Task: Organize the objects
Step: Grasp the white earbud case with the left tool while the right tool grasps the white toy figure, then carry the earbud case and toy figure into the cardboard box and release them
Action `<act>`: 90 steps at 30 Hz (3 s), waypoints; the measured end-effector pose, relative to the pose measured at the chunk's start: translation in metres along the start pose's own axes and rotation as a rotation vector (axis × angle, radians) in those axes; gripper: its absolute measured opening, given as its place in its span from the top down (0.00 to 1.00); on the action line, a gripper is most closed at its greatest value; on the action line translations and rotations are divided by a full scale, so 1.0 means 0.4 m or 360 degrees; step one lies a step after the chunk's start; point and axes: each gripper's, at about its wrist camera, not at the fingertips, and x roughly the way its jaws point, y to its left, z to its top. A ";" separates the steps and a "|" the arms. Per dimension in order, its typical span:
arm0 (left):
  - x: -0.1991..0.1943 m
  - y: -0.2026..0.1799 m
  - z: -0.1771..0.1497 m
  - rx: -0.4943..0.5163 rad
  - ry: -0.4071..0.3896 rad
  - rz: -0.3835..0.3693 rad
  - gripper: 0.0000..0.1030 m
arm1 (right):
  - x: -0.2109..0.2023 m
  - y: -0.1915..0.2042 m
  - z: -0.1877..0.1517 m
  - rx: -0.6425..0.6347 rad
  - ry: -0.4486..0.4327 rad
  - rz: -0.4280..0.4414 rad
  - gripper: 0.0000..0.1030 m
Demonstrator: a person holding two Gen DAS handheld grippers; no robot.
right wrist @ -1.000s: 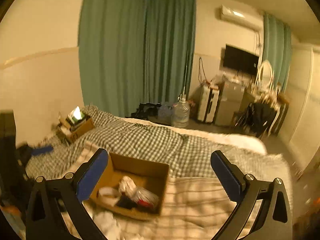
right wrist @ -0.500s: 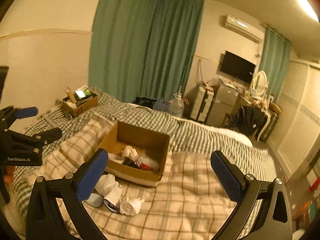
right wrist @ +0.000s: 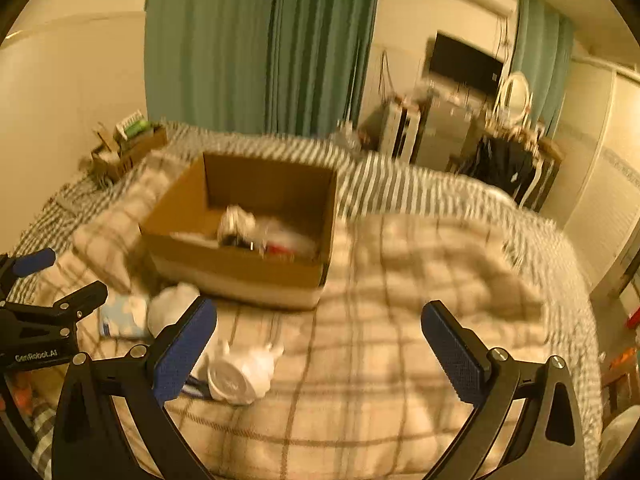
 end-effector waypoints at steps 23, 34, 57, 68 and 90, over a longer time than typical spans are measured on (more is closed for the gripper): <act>0.145 -0.071 -0.114 0.0101 0.0374 -0.0222 0.18 | 0.135 0.064 -0.064 -0.0039 0.0275 0.0111 0.10; 0.137 -0.059 -0.104 0.0084 0.0361 -0.0281 0.46 | 0.164 0.080 -0.075 -0.0071 0.0335 0.0142 0.12; 0.090 -0.019 -0.070 -0.0008 0.0293 -0.0319 0.46 | 0.205 0.114 -0.096 -0.0124 0.0412 0.0220 0.56; 0.065 0.001 -0.046 -0.0068 0.0267 -0.0344 0.46 | 0.085 0.123 -0.038 -0.0227 0.0261 0.0226 0.57; 0.147 -0.045 0.368 0.0044 0.0050 -0.0346 0.46 | 0.116 0.058 0.364 -0.0264 -0.0088 0.0241 0.62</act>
